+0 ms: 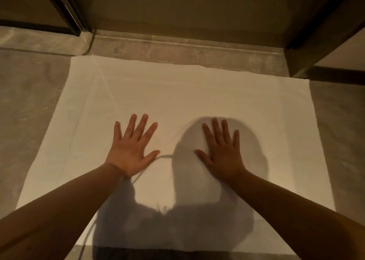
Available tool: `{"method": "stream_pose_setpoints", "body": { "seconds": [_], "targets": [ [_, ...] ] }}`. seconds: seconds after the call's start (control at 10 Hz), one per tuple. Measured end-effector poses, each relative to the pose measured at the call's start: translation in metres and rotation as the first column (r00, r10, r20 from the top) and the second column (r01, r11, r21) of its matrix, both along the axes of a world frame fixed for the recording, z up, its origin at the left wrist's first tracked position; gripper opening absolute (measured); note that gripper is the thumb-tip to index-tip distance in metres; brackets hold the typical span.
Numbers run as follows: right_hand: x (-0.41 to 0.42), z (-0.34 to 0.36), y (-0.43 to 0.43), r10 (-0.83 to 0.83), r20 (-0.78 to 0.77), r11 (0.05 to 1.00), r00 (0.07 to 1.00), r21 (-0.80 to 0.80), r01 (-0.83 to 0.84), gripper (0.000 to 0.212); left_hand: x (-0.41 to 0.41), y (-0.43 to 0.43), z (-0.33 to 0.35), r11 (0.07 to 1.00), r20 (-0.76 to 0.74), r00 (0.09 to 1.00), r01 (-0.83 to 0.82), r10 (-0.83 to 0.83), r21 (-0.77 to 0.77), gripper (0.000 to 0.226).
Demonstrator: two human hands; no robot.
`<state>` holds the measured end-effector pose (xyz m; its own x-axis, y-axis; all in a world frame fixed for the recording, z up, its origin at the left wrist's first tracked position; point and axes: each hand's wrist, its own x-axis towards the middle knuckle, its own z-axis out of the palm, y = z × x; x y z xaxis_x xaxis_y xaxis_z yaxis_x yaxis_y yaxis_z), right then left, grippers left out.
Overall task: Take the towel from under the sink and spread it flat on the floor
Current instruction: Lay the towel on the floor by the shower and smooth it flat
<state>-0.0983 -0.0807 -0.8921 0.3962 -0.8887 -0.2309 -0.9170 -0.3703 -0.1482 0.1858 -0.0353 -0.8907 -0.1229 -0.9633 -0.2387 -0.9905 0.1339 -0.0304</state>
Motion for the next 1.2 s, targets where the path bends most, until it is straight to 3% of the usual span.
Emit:
{"method": "stream_pose_setpoints", "body": {
  "seconds": [0.2, 0.3, 0.4, 0.7, 1.0, 1.1, 1.2],
  "targets": [
    [-0.071, 0.009, 0.016, -0.120, -0.094, 0.992, 0.988, 0.037, 0.124, 0.078, 0.017, 0.039, 0.004, 0.996, -0.077, 0.994, -0.079, 0.082, 0.034, 0.070],
    [-0.099, 0.017, 0.019, -0.104, -0.145, 0.991, 0.984, 0.068, 0.115, 0.082, 0.029, 0.063, 0.008, 0.994, -0.091, 0.993, -0.074, 0.082, 0.086, 0.073],
    [-0.091, 0.023, 0.022, -0.110, -0.131, 0.985, 0.985, 0.117, 0.125, 0.087, 0.029, 0.073, 0.014, 0.990, -0.062, 0.997, -0.026, 0.035, 0.142, 0.079],
    [0.002, 0.027, 0.056, 0.227, -0.143, 0.956, 0.963, 0.220, -0.193, 0.095, 0.003, 0.089, 0.025, 0.942, 0.048, 0.985, 0.144, -0.167, 0.303, 0.088],
    [0.008, 0.041, 0.028, 0.079, -0.136, 0.959, 0.987, 0.281, -0.038, 0.101, 0.002, 0.077, 0.028, 0.924, 0.089, 0.977, 0.153, -0.196, 0.350, 0.086],
    [0.004, 0.048, 0.026, 0.097, -0.141, 0.941, 0.985, 0.335, -0.045, 0.104, 0.004, 0.079, 0.032, 0.914, 0.094, 0.970, 0.176, -0.225, 0.366, 0.085],
    [0.010, 0.079, 0.019, 0.094, -0.083, 0.968, 0.992, 0.241, -0.072, 0.096, -0.003, 0.068, 0.063, 0.937, 0.046, 0.994, 0.081, -0.102, 0.341, 0.085]
  ]
}}
